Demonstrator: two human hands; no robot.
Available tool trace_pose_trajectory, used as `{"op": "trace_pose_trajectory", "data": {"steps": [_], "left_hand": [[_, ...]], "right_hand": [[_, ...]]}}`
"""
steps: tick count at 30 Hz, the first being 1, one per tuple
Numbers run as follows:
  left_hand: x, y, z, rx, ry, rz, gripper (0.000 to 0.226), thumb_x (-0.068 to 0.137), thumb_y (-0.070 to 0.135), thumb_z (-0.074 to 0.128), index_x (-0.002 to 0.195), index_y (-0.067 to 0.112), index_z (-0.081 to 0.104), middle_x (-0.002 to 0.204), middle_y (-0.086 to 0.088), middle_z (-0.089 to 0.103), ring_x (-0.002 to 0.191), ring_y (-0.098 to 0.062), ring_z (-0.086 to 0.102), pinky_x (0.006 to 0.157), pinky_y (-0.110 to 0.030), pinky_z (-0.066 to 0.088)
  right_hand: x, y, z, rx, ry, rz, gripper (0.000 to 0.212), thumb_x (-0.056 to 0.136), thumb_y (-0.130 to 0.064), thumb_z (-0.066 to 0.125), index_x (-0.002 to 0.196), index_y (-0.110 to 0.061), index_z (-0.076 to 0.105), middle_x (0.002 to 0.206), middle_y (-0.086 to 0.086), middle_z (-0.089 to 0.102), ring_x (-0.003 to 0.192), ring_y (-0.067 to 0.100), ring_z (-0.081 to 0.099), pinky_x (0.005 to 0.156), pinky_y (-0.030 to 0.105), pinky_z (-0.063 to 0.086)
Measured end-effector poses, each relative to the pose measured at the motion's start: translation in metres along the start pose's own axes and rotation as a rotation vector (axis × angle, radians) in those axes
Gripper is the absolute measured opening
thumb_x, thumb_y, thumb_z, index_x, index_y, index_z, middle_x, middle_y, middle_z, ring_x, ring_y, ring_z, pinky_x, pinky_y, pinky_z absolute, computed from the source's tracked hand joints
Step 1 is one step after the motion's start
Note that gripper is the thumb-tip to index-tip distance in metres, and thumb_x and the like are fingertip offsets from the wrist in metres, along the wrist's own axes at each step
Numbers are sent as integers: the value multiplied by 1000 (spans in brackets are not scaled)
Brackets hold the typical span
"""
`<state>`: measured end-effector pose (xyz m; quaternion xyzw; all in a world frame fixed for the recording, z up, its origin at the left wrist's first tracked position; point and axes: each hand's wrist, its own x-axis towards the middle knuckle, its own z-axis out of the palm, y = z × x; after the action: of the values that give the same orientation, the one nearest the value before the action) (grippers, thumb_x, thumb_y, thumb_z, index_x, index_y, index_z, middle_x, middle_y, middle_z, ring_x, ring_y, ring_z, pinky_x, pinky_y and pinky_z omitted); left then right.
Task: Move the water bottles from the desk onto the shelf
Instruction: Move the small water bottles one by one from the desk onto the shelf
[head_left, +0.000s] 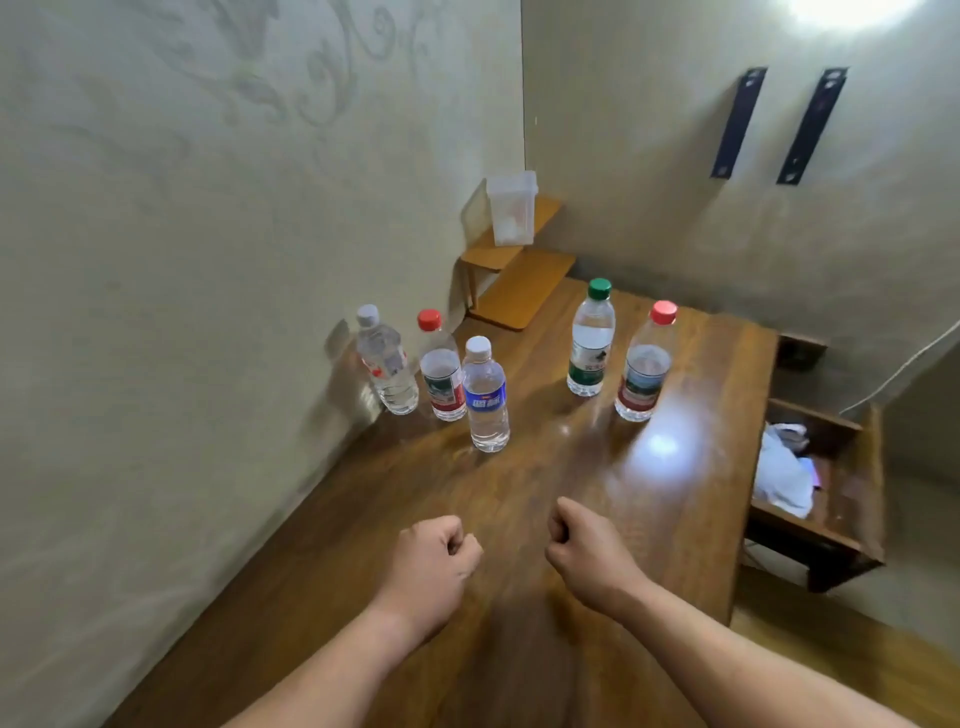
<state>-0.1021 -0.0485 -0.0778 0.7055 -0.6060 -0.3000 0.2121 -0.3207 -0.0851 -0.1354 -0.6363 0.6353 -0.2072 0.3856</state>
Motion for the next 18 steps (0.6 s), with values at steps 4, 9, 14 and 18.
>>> {"op": "trace_pose_trajectory", "data": {"steps": [4,9,14,18], "left_hand": [[34,5,5,56,-1,-117,41,92,27,69,63,16,43,56,7,47,59,-16,45,58,-33,35],[98,45,-5,-18,150,-146,42,88,34,83,115,33,51,113,10,64,100,-11,63,90,-32,52],[154,81,12,-162,249,-140,68,81,40,90,135,29,50,124,7,70,115,-16,67,96,-33,50],[166,93,32,-138,391,-166,65,83,50,85,130,29,46,124,-1,69,115,-27,68,94,-40,52]], "right_hand": [[48,11,3,94,-30,24,24,83,-13,65,79,-26,46,73,-6,59,69,7,55,67,31,46],[106,-9,7,135,-13,-59,88,82,-49,81,155,-23,40,147,-6,53,135,11,55,114,32,47],[157,-46,7,220,70,-243,97,86,-59,70,167,-27,28,168,-10,37,154,10,37,125,37,35],[170,-51,18,342,145,-311,44,100,-47,63,141,-35,55,136,-20,58,128,5,56,106,38,50]]}}
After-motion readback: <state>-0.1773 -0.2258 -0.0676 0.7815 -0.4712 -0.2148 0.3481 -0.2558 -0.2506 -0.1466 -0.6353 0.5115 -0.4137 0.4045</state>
